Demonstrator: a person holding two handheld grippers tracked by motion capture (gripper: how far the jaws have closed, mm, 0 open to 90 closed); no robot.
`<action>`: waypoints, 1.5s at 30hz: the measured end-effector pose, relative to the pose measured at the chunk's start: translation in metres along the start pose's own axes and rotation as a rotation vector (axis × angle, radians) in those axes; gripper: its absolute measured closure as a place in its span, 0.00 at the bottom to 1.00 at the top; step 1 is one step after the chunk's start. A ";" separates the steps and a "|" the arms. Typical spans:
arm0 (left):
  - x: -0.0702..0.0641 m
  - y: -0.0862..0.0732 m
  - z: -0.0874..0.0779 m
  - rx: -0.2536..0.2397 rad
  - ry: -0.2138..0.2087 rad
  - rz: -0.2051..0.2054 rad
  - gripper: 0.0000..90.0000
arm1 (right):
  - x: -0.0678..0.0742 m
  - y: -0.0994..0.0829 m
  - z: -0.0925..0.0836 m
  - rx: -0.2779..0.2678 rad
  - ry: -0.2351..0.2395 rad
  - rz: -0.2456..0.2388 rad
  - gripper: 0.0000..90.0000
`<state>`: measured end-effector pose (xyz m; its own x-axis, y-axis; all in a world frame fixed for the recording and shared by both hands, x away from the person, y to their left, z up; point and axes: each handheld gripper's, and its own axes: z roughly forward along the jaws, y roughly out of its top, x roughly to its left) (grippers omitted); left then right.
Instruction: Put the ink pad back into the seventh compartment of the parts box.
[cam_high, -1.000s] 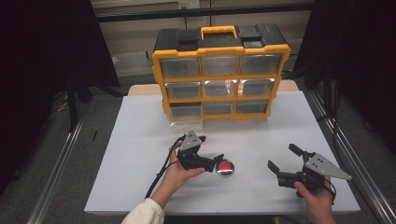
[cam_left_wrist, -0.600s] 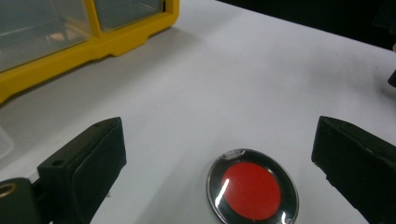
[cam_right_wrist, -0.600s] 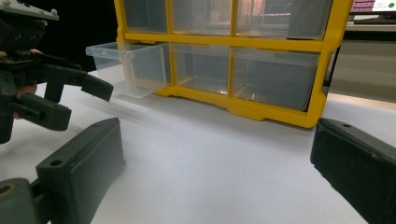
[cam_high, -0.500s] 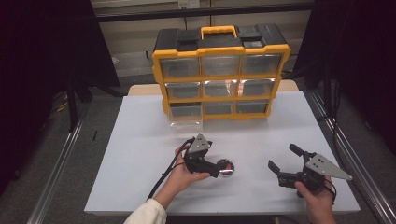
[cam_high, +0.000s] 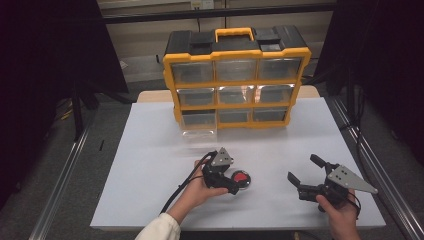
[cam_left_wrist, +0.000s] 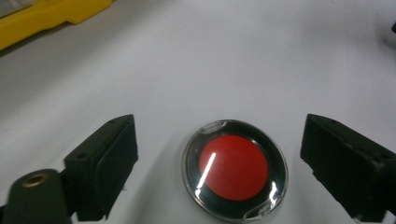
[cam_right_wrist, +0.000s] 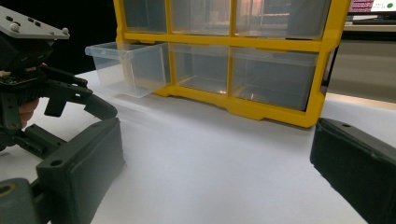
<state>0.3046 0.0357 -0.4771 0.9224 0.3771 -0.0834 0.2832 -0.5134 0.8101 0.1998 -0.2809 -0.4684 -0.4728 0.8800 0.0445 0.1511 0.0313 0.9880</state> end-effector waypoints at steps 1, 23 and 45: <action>-0.001 0.000 0.001 0.016 -0.002 0.010 0.15 | 0.000 0.000 0.000 0.002 0.000 0.000 0.02; -0.004 -0.002 0.014 0.125 -0.050 0.082 0.32 | 0.000 0.000 0.000 0.004 -0.001 0.000 0.03; -0.005 0.002 0.012 0.188 -0.039 0.127 0.33 | 0.000 0.000 0.000 0.006 -0.007 0.000 0.03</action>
<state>0.3036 0.0235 -0.4823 0.9623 0.2717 -0.0131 0.2045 -0.6911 0.6932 0.1994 -0.2808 -0.4687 -0.4666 0.8834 0.0438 0.1564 0.0337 0.9871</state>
